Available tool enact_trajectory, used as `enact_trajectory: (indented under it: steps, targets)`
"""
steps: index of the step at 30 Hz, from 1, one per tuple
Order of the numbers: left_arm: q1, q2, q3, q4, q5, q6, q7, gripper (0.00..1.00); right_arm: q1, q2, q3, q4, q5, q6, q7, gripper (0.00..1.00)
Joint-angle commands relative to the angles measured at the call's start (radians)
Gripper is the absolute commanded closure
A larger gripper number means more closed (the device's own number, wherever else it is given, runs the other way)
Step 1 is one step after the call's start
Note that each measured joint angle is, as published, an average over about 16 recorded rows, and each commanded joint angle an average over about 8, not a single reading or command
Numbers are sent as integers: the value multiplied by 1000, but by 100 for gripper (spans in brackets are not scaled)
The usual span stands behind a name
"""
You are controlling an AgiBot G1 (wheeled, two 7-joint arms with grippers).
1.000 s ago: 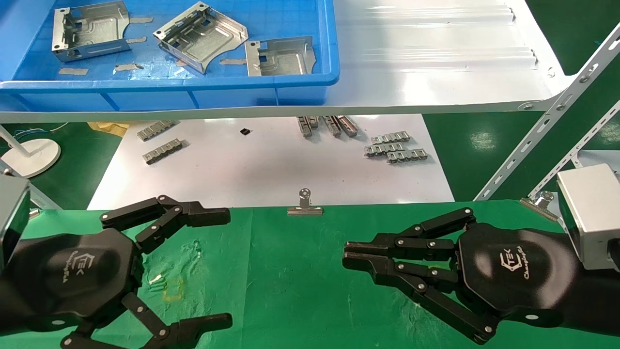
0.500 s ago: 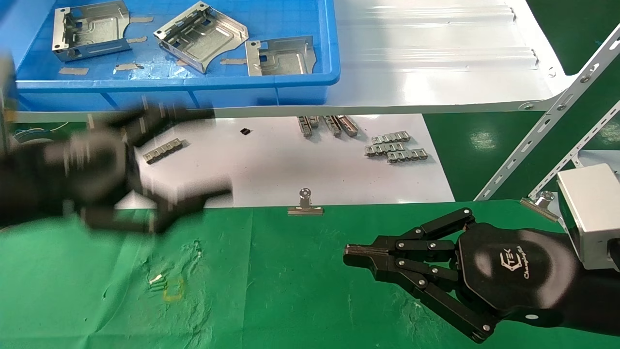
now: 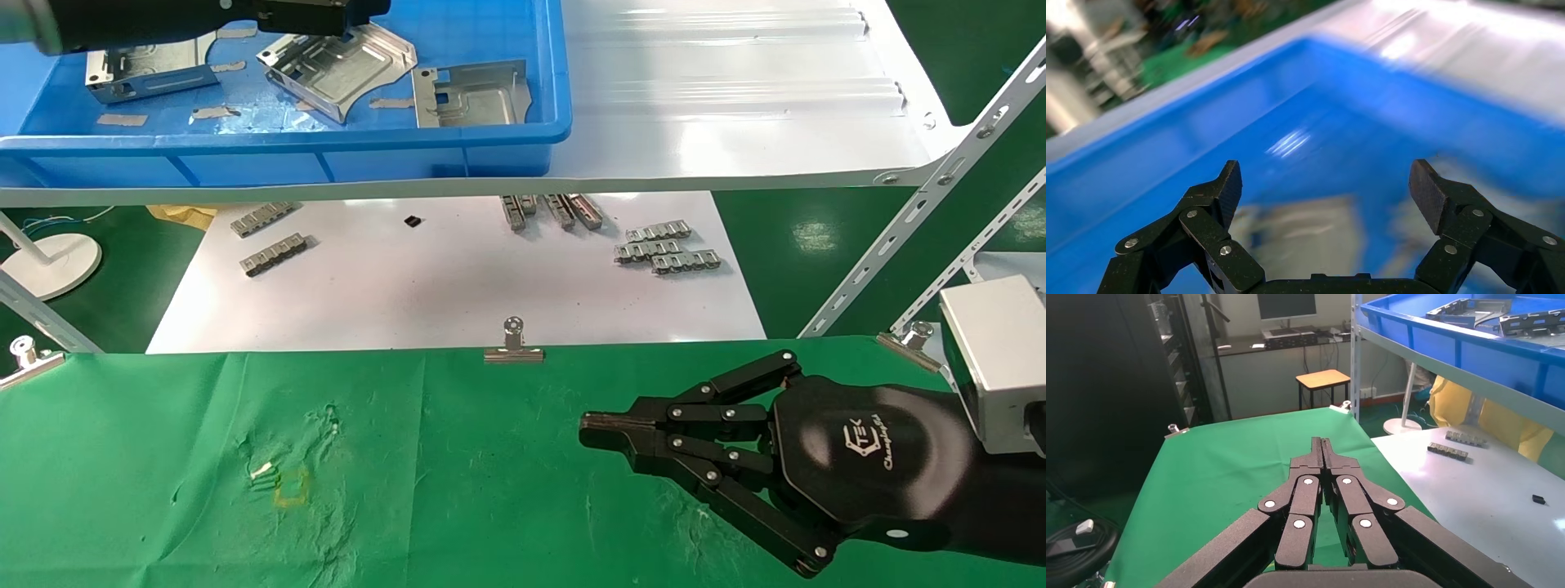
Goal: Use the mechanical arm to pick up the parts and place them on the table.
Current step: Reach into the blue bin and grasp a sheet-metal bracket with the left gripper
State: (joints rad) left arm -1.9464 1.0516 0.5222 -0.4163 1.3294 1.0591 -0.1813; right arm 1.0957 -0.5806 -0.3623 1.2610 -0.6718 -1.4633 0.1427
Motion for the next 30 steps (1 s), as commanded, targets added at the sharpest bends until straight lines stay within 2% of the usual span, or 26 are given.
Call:
enact_trajectory:
  steps: [1,4,5,7,15,22,30]
  targets:
    - [-61,44,31,107,62,-50,16,42,0,0,0,0,0,0,0,43]
    - [-96,90,53,208,108,-151,23,79,0,0,0,0,0,0,0,7]
    - [-103,103,57,235,117,-178,23,90,0,0,0,0,0,0,0,0]
    - [-114,123,63,276,129,-221,24,100,0,0,0,0,0,0,0,0]
    - [-134,150,70,353,141,-228,33,100,0,0,0,0,0,0,0,0]
    - [-141,146,66,374,135,-196,51,100,0,0,0,0,0,0,0,0]
    - [-143,143,57,389,121,-215,71,100,0,0,0,0,0,0,0,0]
